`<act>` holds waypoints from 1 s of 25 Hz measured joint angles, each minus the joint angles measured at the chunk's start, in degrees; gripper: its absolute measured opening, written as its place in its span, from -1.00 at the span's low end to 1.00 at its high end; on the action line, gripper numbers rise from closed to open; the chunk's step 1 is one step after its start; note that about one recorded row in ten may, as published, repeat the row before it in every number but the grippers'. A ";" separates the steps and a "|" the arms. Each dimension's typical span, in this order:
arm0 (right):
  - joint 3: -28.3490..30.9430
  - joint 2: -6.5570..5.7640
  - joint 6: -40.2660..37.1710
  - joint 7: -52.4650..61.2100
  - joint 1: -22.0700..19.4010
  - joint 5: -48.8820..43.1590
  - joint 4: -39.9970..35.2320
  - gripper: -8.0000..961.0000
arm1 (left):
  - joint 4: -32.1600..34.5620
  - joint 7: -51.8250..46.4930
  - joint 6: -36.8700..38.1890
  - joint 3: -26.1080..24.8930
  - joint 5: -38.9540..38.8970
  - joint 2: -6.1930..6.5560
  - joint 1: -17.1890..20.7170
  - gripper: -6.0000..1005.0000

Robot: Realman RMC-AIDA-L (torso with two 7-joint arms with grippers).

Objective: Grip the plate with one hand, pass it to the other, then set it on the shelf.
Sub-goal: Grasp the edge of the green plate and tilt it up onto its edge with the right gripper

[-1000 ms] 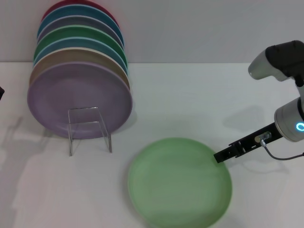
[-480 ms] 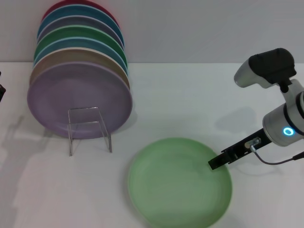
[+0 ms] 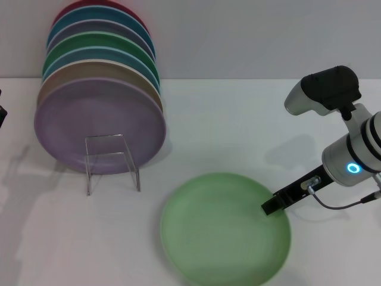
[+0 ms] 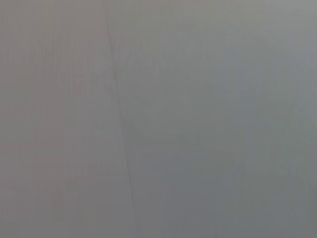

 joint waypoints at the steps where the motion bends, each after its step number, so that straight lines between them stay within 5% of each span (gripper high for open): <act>1: 0.00 0.00 0.00 0.00 0.00 0.00 0.00 0.02 | 0.00 0.00 0.00 0.01 0.02 0.00 0.02 0.56; 4: -0.39 -0.01 -0.06 0.00 -0.01 0.00 -0.48 -0.01 | 0.00 0.06 0.00 0.08 0.05 0.00 0.04 0.56; 9: -0.76 -0.01 -0.14 0.00 0.01 0.00 -0.68 -0.42 | 0.00 0.10 0.04 0.16 0.06 0.00 0.05 0.56; 25: -5.57 0.09 -1.44 0.87 0.11 0.03 -0.03 -0.66 | -0.01 0.11 0.12 0.10 0.14 0.00 0.13 0.55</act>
